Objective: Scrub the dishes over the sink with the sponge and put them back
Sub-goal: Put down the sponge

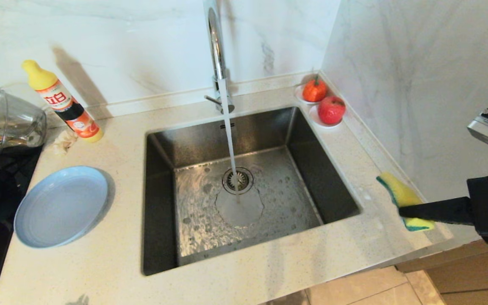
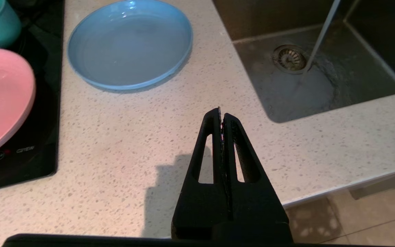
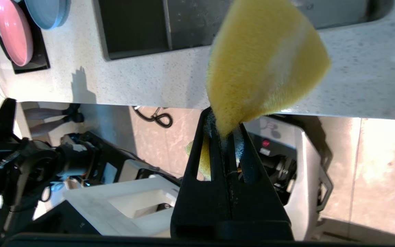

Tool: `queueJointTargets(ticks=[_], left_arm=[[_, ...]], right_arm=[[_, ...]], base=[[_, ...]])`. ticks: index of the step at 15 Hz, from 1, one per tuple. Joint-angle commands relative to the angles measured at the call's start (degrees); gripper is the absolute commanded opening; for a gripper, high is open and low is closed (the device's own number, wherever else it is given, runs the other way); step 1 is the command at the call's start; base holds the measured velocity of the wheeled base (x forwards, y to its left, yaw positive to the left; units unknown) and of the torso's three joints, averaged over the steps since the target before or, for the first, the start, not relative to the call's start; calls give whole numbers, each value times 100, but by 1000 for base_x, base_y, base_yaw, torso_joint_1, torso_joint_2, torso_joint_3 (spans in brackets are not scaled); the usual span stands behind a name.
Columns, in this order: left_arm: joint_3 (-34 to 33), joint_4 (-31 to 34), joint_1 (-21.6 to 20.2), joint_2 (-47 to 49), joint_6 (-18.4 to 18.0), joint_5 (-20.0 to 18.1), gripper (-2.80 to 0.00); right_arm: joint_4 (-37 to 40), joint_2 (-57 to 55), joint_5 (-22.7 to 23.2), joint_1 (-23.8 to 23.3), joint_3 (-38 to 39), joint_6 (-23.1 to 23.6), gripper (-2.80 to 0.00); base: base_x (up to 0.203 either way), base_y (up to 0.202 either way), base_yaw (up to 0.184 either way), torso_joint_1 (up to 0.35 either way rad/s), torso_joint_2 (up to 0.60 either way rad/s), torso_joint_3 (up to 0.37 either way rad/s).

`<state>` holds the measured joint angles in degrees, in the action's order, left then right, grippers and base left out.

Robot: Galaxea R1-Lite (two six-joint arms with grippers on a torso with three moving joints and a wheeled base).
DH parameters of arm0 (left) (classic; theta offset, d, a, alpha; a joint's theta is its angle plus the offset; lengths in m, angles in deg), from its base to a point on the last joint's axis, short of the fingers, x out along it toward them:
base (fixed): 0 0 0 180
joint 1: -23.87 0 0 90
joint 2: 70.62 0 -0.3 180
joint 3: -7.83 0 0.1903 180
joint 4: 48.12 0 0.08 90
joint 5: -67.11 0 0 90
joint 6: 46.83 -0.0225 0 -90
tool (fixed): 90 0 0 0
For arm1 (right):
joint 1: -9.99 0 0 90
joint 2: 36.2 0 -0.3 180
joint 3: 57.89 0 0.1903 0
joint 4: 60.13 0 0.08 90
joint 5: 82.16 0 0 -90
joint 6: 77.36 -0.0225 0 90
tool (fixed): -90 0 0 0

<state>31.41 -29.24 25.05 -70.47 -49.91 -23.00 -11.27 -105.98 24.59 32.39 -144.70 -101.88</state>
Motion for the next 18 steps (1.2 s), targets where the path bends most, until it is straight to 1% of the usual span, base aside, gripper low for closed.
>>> queueJointTargets(ticks=[1, 3, 6, 8, 10, 12, 15, 16, 18], left_arm=[[-215, -8, -4, -24, 27, -15, -280], [-215, -8, 3, -24, 27, -15, -280], [-215, -8, -4, -24, 27, -15, -280], [-215, -8, -4, -24, 27, -15, -280], [-215, -8, -4, -24, 27, -15, -280], [-215, -8, -3, -24, 27, -15, -280], [-215, -8, -4, -24, 27, -15, -280], [-215, -8, -4, -24, 27, -15, -280], [-215, -8, -4, -24, 27, -15, -280]], right_arm=[[17, 257, -7, -40, 123, 85, -280], [9, 387, -199, -61, 243, 282, -280], [-103, 555, -512, -60, 534, 459, -280], [-338, 793, -702, -23, 939, 773, -280], [-498, 1102, -919, 14, 1277, 1257, -280], [-517, 1340, -1106, 67, 1542, 1486, -280], [-521, 1720, -1155, 167, 1758, 1566, -280], [-528, 1871, -1198, 202, 1925, 1673, -280], [-671, 2262, -1228, 156, 2417, 2090, -280]], base=[[0, 0, 0, 0, 0, 0], [0, 0, 0, 0, 0, 0], [0, 0, 0, 0, 0, 0], [0, 0, 0, 0, 0, 0], [0, 0, 0, 0, 0, 0], [0, 0, 0, 0, 0, 0], [0, 0, 0, 0, 0, 0], [0, 0, 0, 0, 0, 0], [0, 0, 0, 0, 0, 0]])
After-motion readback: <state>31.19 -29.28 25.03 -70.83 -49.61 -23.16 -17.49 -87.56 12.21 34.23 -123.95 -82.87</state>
